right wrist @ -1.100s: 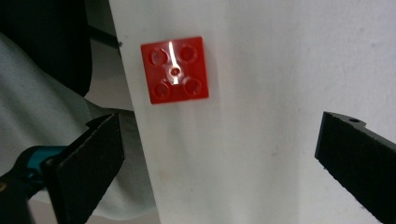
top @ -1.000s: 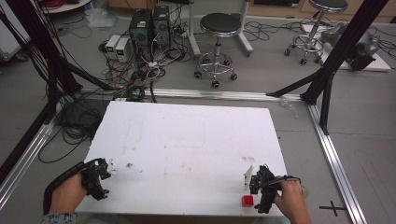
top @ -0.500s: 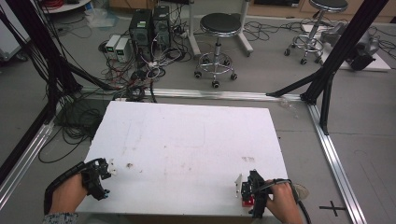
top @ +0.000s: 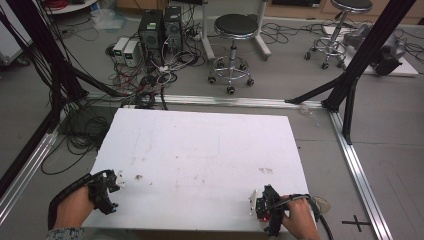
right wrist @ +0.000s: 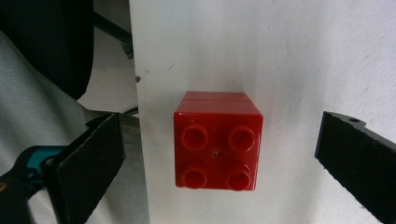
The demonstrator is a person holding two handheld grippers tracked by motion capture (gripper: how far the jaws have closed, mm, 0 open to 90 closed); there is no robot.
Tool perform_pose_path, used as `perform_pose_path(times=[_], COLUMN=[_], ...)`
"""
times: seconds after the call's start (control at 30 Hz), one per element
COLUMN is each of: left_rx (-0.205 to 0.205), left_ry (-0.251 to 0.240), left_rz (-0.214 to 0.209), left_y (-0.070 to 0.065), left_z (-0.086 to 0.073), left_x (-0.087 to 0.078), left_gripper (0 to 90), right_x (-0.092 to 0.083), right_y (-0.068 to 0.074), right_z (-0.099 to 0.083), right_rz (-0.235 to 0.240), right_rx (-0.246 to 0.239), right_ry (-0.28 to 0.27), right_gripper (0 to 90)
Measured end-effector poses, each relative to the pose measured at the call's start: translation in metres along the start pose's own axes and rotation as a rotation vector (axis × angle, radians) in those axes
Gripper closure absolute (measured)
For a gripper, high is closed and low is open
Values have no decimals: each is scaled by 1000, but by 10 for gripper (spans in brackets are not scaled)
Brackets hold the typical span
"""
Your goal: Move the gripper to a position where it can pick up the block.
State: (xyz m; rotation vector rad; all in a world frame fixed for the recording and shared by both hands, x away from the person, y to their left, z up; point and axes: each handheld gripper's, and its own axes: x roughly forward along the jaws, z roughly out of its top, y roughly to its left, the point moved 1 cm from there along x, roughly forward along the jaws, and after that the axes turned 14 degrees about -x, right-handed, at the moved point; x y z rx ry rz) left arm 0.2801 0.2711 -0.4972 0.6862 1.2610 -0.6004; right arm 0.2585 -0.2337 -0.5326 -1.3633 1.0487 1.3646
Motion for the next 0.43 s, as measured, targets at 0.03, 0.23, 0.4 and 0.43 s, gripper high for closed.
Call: perform_pose_path(times=[0.03, 0.23, 0.4, 0.43], left_rx=[0, 0, -5, -8], left_ry=[3, 0, 1, -3], left_rz=[-3, 0, -1, -3], left_y=[0, 0, 1, 0], left_z=[0, 0, 0, 0], left_x=[0, -1, 0, 0], left_gripper=[217, 217, 217, 217], right_x=[1, 4, 4, 4], right_y=[-1, 0, 0, 0], right_z=[0, 1, 1, 1], right_rz=[-6, 4, 9, 9], right_rx=[-2, -6, -6, -6], right_ry=[6, 20, 27, 27], right_gripper=[8, 9, 8, 8])
